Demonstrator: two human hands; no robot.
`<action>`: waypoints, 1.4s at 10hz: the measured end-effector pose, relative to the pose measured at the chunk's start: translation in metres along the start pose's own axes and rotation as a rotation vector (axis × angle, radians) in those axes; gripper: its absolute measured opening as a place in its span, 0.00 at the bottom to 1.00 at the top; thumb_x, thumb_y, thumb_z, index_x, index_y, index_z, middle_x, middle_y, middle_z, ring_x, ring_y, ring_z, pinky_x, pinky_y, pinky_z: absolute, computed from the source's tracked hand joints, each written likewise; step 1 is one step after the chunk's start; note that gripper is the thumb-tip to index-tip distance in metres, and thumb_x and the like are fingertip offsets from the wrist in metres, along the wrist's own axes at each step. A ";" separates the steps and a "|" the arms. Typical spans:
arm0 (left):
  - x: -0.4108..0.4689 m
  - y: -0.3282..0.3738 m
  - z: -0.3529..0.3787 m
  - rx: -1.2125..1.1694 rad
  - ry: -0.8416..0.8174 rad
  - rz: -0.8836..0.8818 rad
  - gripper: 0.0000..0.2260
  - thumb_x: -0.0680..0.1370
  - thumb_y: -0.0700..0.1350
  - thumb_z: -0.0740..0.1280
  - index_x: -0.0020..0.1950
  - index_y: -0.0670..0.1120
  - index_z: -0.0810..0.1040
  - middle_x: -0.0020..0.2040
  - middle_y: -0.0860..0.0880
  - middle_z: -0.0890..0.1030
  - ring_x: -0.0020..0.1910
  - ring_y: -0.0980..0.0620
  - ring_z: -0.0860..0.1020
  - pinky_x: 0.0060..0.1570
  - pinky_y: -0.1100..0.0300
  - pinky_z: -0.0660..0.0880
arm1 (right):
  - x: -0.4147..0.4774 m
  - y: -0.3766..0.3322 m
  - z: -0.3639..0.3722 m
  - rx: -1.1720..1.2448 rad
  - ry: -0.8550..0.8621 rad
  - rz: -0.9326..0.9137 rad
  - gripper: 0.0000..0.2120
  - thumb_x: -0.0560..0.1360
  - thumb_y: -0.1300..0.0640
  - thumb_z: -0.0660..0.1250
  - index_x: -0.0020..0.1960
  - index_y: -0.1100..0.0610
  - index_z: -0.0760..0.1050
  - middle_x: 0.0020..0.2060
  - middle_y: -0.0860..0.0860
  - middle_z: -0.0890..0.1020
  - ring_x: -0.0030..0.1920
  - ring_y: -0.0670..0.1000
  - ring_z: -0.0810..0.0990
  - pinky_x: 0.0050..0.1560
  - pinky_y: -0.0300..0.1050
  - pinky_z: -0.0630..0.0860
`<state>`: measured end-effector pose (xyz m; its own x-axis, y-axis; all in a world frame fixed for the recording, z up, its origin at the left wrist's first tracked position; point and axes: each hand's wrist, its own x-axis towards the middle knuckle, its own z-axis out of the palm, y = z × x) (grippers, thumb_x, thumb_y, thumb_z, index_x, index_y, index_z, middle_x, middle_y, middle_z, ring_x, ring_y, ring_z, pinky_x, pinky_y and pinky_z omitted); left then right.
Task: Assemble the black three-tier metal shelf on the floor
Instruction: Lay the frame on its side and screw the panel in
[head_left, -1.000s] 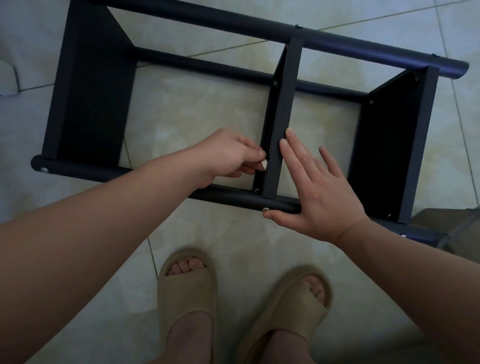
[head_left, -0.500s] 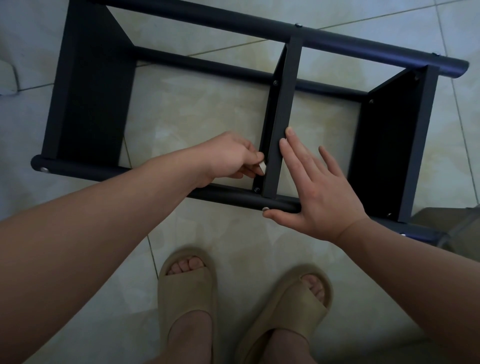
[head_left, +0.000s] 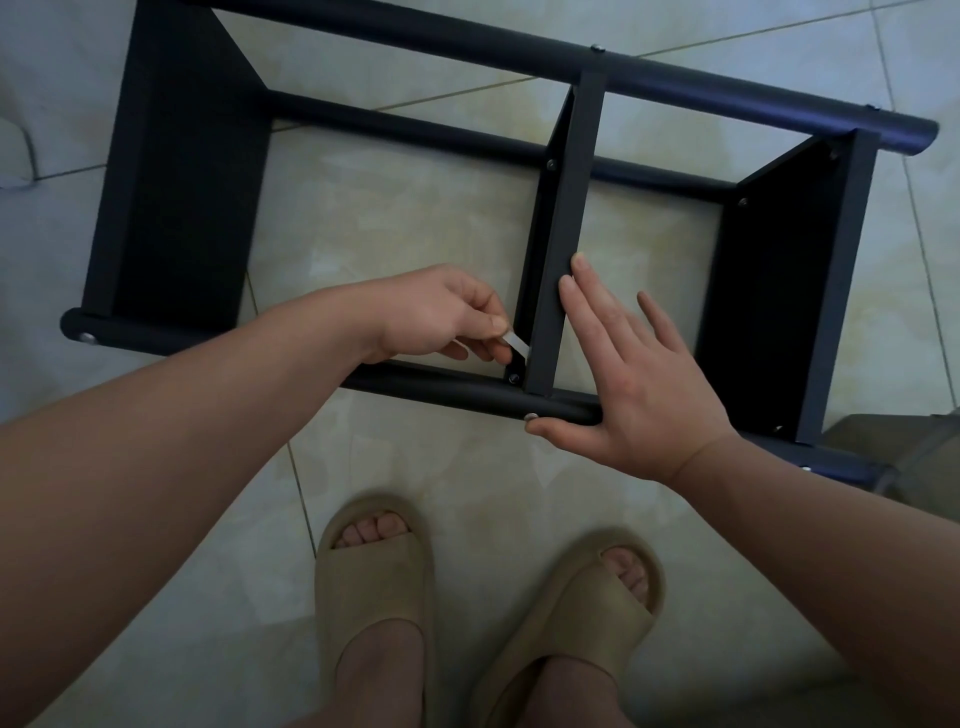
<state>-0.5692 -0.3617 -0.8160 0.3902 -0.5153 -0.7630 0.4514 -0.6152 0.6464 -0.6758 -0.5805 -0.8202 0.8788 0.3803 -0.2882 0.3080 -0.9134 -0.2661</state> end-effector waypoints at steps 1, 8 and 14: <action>-0.003 -0.003 -0.003 0.027 -0.027 0.008 0.07 0.83 0.40 0.63 0.48 0.45 0.79 0.45 0.51 0.86 0.46 0.59 0.82 0.49 0.63 0.75 | 0.000 0.000 0.000 0.001 0.003 0.000 0.52 0.74 0.24 0.54 0.83 0.57 0.43 0.83 0.52 0.43 0.81 0.54 0.55 0.79 0.63 0.53; -0.005 -0.010 -0.004 0.296 -0.076 -0.028 0.07 0.80 0.42 0.69 0.43 0.49 0.83 0.33 0.57 0.80 0.33 0.60 0.75 0.41 0.61 0.70 | 0.000 0.001 0.001 0.004 0.010 -0.001 0.52 0.74 0.24 0.54 0.83 0.57 0.43 0.83 0.51 0.42 0.81 0.54 0.56 0.79 0.62 0.53; 0.003 0.004 0.005 0.044 0.132 0.052 0.06 0.79 0.41 0.69 0.45 0.50 0.82 0.45 0.50 0.84 0.46 0.55 0.81 0.52 0.58 0.78 | 0.000 0.001 0.002 0.016 0.018 -0.004 0.52 0.74 0.24 0.55 0.83 0.57 0.43 0.83 0.51 0.42 0.81 0.53 0.57 0.79 0.62 0.54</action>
<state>-0.5701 -0.3685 -0.8152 0.5154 -0.4659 -0.7192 0.3936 -0.6168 0.6816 -0.6768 -0.5810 -0.8223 0.8841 0.3814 -0.2700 0.3062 -0.9093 -0.2819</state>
